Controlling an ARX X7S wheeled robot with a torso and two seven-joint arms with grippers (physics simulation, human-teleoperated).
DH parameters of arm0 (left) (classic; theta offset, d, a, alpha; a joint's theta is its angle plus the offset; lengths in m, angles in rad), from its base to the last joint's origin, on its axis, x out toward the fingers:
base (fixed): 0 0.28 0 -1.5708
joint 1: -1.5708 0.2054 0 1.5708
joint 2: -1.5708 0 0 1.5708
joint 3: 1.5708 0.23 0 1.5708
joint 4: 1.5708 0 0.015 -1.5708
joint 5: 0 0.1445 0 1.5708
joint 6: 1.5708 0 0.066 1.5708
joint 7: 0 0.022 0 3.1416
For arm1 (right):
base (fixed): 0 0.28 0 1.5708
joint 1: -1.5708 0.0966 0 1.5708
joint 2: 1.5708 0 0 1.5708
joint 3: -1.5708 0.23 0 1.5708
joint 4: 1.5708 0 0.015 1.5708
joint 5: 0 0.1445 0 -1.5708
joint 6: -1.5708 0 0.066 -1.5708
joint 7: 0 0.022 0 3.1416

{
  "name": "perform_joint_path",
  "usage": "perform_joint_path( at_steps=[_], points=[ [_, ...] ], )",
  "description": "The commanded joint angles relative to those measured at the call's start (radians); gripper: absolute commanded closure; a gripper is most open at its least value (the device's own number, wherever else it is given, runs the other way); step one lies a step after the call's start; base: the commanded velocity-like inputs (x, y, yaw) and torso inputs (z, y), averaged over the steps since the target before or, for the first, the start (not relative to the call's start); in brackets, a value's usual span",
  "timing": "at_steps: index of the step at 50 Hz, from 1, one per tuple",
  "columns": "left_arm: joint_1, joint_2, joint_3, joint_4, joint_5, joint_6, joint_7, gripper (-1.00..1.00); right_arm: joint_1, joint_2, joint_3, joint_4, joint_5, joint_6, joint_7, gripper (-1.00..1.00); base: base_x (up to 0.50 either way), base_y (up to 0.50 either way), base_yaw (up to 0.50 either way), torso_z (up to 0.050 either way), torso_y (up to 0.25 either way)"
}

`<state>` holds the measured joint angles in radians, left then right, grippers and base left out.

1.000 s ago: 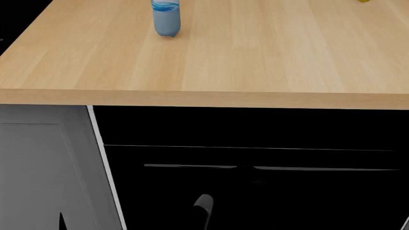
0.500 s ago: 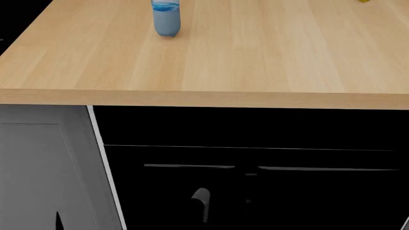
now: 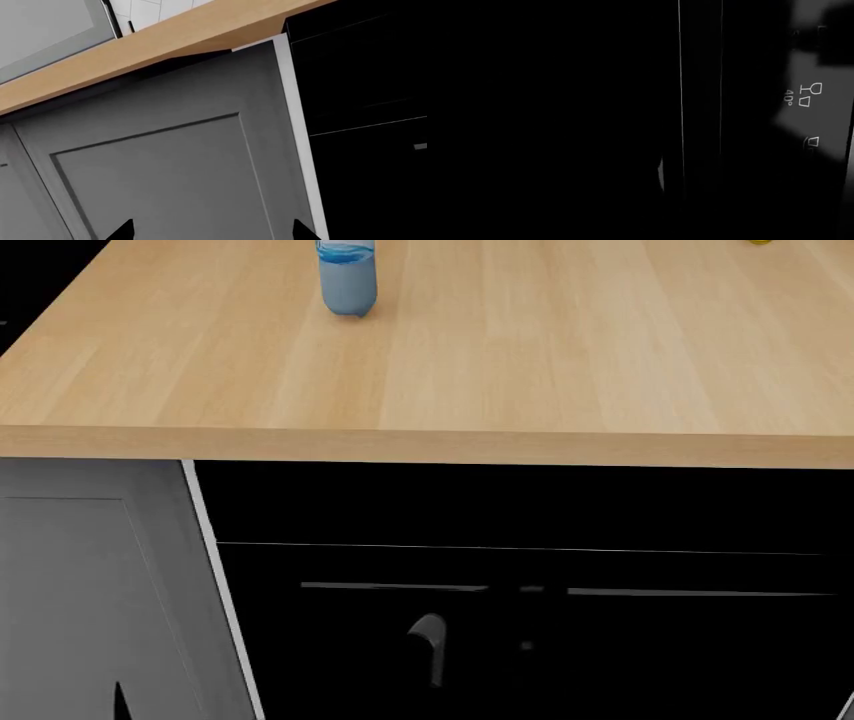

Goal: Open the dishwasher door

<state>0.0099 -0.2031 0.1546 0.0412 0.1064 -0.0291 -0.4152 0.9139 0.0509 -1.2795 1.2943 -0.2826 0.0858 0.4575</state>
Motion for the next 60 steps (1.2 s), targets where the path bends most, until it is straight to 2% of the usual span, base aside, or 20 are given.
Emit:
perform_joint_path(
  at_steps=[1, 26, 27, 60],
  points=[
    [-0.001, -0.003, -0.004, -0.005, -0.014, 0.007, 0.008, -1.00, 0.032, 0.001, -0.167, 0.014, 0.201, 0.018, -0.018, -1.00, 0.00, 0.00, 0.00, 0.000, 0.000],
    [0.001, -0.015, -0.001, 0.003, -0.030, 0.004, -0.001, -1.00, 0.061, 0.000, -0.235, 0.015, 0.280, 0.045, -0.042, -1.00, 0.00, 0.00, 0.00, 0.000, 0.000],
    [0.001, -0.016, 0.000, 0.004, -0.030, 0.004, -0.001, -1.00, 0.062, 0.000, -0.234, 0.015, 0.281, 0.042, -0.042, 1.00, 0.00, 0.00, 0.00, 0.000, 0.000],
    [0.003, -0.031, 0.009, 0.012, -0.048, 0.003, -0.016, -1.00, 0.052, 0.020, -0.203, 0.014, 0.287, -0.100, -0.051, 1.00, 0.00, 0.00, 0.00, 0.000, 0.000]
  ],
)
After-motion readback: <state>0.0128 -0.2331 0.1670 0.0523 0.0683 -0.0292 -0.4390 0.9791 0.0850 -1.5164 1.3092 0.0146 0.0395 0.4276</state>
